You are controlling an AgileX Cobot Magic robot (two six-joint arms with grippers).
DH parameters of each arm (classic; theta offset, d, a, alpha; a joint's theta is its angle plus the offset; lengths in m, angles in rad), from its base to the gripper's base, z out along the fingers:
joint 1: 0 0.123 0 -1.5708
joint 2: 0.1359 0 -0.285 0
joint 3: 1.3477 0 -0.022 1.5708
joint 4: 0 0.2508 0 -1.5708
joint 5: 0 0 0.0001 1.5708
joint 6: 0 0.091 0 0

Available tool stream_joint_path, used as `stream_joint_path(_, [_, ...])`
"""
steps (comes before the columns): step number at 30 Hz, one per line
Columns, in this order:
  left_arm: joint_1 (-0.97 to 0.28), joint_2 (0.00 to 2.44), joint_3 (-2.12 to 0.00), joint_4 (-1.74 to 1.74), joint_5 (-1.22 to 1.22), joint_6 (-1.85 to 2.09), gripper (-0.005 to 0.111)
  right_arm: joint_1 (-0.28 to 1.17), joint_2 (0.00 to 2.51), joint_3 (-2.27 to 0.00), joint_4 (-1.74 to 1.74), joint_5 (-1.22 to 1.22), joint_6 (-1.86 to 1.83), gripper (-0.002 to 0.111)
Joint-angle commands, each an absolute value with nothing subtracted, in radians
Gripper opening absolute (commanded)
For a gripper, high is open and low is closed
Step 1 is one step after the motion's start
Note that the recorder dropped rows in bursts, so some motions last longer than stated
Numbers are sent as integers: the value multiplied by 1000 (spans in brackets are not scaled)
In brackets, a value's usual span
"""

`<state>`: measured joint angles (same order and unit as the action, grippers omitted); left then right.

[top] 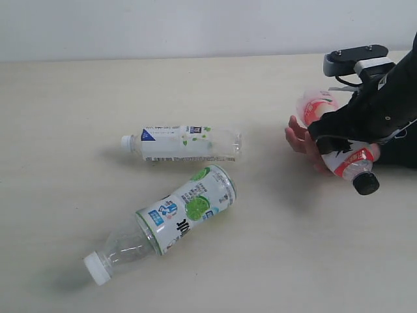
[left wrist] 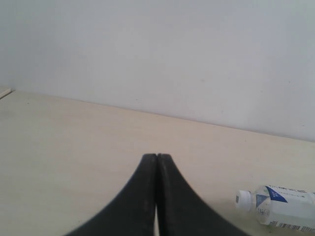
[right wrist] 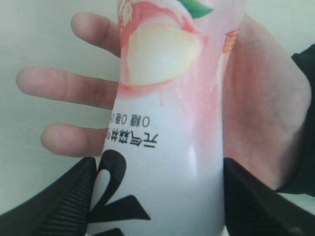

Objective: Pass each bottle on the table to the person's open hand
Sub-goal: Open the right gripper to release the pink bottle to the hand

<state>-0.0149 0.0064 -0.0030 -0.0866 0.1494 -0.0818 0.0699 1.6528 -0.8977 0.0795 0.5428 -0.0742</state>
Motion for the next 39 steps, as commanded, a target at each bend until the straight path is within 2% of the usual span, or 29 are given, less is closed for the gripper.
stream_joint_path(1, [-12,0,0,-91,148,-83,0,63,1654,-896,86,552,-72,60])
stream_joint_path(7, [-12,0,0,-91,148,-83,0,63,1654,-896,93,555,-74,77])
stream_joint_path(13, [-12,0,0,-91,148,-83,0,63,1629,-896,93,551,-76,78])
stream_joint_path(20, [-12,0,0,-91,148,-83,0,63,1408,-896,94,626,-76,76])
stream_joint_path(21, [-12,0,0,-91,148,-83,0,63,1362,-896,94,654,-74,73])
stream_joint_path(22, [-12,0,0,-91,148,-83,0,63,1296,-896,94,700,-72,66])
stream_joint_path(24, [-12,0,0,-91,148,-83,0,63,1167,-889,94,794,-49,43])
stream_joint_path(26, [-12,0,0,-91,148,-83,0,63,990,-850,94,874,-40,15])
stream_joint_path(28, [-12,0,0,-91,148,-83,0,63,851,-805,91,913,-34,0])
stream_joint_path(39, [-12,0,0,-91,148,-83,0,63,155,-694,43,1055,0,0])
